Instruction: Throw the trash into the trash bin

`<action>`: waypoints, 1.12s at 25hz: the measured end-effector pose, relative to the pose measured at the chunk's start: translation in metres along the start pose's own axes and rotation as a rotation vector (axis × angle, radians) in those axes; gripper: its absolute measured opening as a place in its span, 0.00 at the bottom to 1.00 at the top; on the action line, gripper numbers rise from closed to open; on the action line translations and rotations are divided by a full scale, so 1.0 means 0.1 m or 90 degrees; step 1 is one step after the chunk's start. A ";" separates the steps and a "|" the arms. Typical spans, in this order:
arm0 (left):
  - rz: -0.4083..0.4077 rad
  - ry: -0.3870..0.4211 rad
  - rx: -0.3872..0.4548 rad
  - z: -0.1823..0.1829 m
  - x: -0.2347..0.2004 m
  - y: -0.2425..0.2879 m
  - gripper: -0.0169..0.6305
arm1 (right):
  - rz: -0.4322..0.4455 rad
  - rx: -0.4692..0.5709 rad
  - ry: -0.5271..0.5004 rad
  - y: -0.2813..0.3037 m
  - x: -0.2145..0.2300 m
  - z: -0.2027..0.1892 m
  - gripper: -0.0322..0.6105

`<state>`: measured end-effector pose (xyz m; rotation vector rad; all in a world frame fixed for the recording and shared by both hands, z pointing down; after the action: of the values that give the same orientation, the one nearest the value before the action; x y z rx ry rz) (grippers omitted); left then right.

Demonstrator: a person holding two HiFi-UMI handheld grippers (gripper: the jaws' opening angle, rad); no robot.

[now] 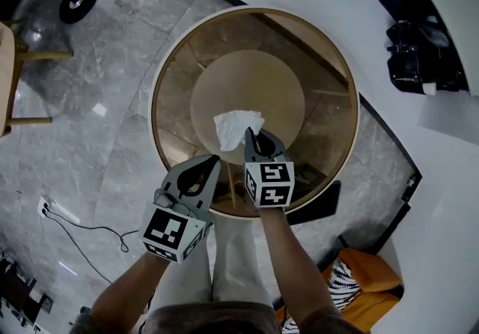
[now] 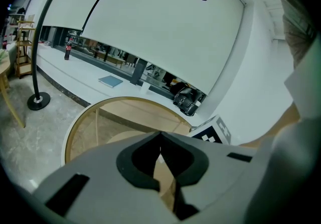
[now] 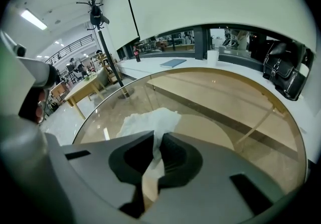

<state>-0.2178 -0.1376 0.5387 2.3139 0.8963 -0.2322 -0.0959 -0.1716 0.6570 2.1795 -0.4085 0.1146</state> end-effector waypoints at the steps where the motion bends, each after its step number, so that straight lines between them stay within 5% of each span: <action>1: -0.001 0.001 0.000 0.01 0.01 -0.01 0.06 | 0.001 0.002 0.000 -0.02 -0.01 0.01 0.09; 15: -0.029 0.013 0.001 0.62 0.62 -0.50 0.06 | -0.010 0.064 0.033 -1.31 -0.18 0.45 0.09; 28: -0.205 0.129 -0.028 1.17 2.26 -0.86 0.06 | -0.128 0.150 0.129 -3.19 0.17 0.33 0.09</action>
<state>-0.0966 -0.0390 0.3200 2.1714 1.3627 -0.1110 0.0235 -0.0271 0.3965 2.3980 -0.0612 0.2809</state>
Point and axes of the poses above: the fingertips, and each gripper's own axes: y forward along the fingers, x to its right, z out of its top, the point moved 4 cm from there along -y, backward along the fingers, and after that the axes turned 5 degrees about y, right-handed, at the moved point
